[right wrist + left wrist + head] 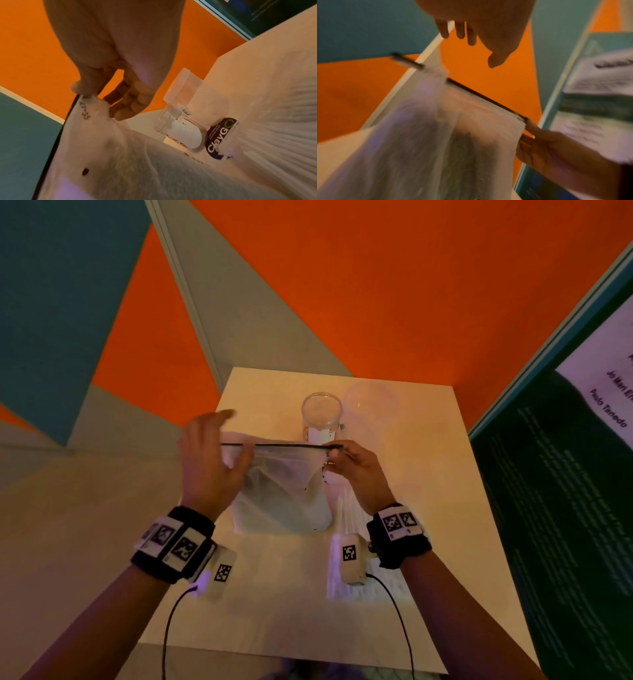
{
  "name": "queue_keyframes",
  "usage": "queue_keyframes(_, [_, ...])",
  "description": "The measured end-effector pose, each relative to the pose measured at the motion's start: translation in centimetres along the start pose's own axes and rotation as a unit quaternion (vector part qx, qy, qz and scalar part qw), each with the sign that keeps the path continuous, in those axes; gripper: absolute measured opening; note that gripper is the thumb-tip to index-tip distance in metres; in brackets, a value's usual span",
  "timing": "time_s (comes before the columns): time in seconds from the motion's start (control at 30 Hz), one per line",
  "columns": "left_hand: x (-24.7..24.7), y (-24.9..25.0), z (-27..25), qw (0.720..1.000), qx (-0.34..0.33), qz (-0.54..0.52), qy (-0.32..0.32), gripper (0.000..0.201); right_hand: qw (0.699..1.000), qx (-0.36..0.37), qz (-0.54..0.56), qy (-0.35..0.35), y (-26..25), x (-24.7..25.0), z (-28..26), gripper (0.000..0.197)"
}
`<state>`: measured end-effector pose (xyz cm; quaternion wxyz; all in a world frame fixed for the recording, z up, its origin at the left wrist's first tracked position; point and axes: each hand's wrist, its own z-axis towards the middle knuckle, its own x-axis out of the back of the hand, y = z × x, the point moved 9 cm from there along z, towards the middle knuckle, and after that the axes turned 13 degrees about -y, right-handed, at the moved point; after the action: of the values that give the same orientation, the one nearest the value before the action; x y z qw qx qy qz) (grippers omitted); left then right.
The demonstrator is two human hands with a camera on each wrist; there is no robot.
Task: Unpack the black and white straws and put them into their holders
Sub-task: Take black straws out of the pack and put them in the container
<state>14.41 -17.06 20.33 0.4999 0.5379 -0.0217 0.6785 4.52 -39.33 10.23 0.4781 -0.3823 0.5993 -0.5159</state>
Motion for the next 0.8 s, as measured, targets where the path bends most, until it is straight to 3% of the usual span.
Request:
queue_keyframes(0.1, [-4.5, 6.6, 1.5, 0.973, -0.164, 0.026, -0.163, 0.032, 1.0, 0.006, -0.015, -0.022, -0.7, -0.3, -0.1, 0.018])
queue_keyframes(0.2, [-8.6, 9.7, 1.7, 0.944, -0.191, 0.017, -0.27, 0.025, 0.999, 0.022, 0.01, -0.042, -1.5, -0.3, -0.5, 0.021])
queue_keyframes(0.4, [-10.3, 9.4, 2.6, 0.944, -0.104, -0.062, -0.308, 0.009, 0.996, 0.019, -0.022, -0.082, -1.7, -0.1, -1.0, 0.016])
queue_keyframes(0.63, [-6.3, 5.2, 3.1, 0.942, -0.114, 0.109, -0.295, 0.004, 0.994, 0.035, -0.049, -0.088, -2.7, 1.9, -0.5, 0.011])
queue_keyframes(0.8, [-0.7, -0.9, 2.1, 0.935, -0.056, 0.184, -0.298, 0.006, 0.996, 0.029, -0.021, -0.079, -3.5, 4.6, 0.1, 0.015])
